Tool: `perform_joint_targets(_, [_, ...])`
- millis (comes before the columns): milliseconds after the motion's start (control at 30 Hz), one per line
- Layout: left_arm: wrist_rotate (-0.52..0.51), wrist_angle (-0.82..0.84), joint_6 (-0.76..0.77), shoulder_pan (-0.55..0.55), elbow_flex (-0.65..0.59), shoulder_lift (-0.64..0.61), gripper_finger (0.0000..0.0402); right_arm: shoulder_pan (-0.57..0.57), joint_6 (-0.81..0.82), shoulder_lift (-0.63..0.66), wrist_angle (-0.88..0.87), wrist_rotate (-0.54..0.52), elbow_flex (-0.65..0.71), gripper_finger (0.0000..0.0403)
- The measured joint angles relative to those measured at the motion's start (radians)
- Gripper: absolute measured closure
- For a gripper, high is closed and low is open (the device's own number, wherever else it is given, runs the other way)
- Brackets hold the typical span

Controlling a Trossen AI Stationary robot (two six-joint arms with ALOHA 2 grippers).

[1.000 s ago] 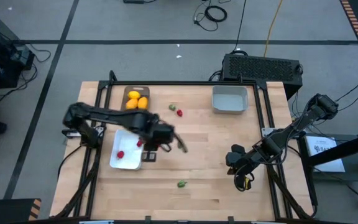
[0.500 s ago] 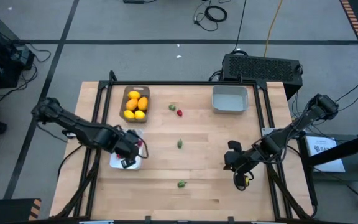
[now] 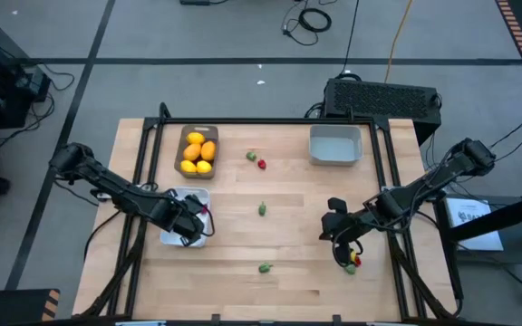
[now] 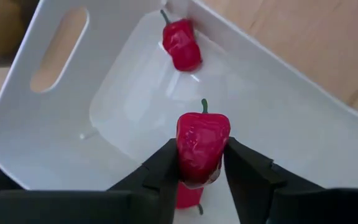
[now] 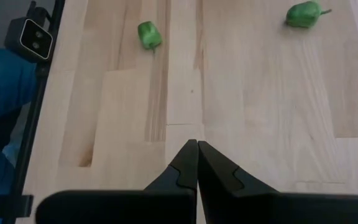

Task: Sort produce into baskets
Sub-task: Put the middle right red chili pepper into the white bin, then put the top red chili pepper into the white bin

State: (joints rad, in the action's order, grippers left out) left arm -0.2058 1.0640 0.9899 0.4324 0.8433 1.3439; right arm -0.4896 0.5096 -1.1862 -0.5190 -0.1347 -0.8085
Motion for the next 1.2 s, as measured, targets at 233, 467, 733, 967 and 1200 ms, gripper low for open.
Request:
perform_joint_targets(233, [0.004,-0.003,-0.008,-0.001,0.0,0.011,0.0196,0.0,0.001,0.0,0.0,0.001,0.0,0.0403])
perform_joint_targets(467, [0.051,0.004,-0.11,-0.01,0.046,0.012,0.0156,0.0,-0.002,0.0,-0.001,0.001,0.0,0.0403])
perform_joint_targets(733, [-0.06,-0.009,-0.336,-0.084,0.235,0.011,0.0155,0.0,-0.002,0.0,-0.001,0.001,0.0,0.0403])
perform_joint_targets(967, [-0.12,-0.362,-0.826,-0.235,0.266,0.04,0.0155,0.0,0.001,0.0,-0.001,0.001,0.0,0.0403])
perform_joint_targets(1200, [0.081,-0.543,-1.195,-0.472,0.265,0.184,0.0155,0.0,0.003,0.0,0.0,0.001,0.0,0.0403])
